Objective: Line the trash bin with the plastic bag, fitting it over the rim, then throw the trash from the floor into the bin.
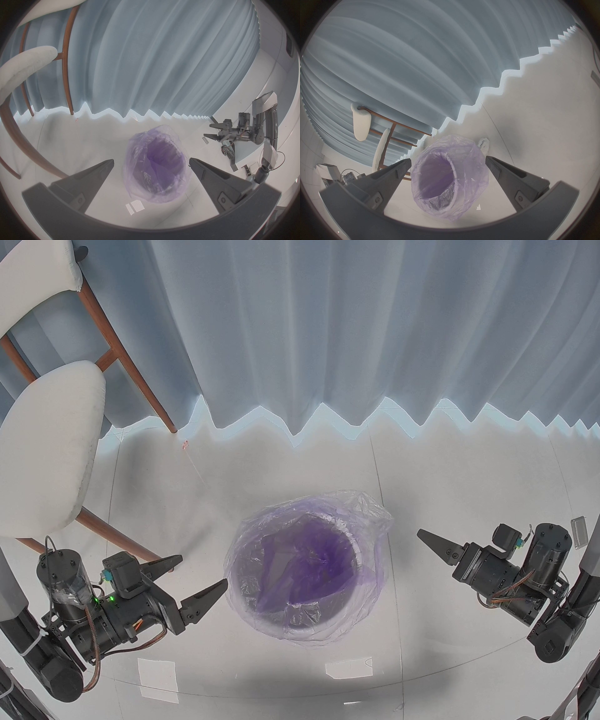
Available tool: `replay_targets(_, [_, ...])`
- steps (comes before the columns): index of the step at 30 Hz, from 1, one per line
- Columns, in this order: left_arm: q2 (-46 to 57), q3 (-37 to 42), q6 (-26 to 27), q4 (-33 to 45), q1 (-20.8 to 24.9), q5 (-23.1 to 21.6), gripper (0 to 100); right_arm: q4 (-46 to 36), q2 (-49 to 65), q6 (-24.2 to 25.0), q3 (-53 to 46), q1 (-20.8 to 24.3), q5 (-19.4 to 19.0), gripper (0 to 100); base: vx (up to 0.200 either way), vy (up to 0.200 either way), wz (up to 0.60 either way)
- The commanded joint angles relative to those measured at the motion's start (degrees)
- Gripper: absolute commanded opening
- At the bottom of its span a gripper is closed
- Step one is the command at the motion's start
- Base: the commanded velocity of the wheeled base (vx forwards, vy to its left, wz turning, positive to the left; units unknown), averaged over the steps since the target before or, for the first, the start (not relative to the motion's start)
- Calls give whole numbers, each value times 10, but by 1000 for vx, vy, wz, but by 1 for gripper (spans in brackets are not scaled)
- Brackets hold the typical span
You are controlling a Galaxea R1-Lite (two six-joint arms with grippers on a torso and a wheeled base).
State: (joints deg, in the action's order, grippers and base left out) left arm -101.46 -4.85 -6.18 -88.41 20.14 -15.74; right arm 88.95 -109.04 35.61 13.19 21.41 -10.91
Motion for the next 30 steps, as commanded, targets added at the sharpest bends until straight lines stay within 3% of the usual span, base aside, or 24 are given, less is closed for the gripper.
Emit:
replay_targets(1, [-88, -87, 5, 0, -6, 3, 100, 10, 17, -1, 1, 0, 0, 100, 0, 0, 0])
replay_targets(6, [-182, -209, 52, 19, -19, 2, 100, 10, 27, -2, 2, 0, 0, 100, 0, 0, 0])
replay_targets(11, [-232, -274, 55, 23, -5, -7, 100, 10, 32, -4, 3, 0, 0, 100, 0, 0, 0])
replay_targets(26, [-259, -332, 55, 56, 3, -7, 100, 10, 32, -4, 3, 0, -1, 100, 0, 0, 0])
replay_targets(27, [-262, -336, 55, 57, 3, -8, 0, 10, 32, -4, 3, 0, -1, 100, 0, 0, 0])
replay_targets(30, [-266, -354, 50, 68, -4, -8, 0, 10, 32, -4, 3, 0, -1, 100, 0, 0, 0])
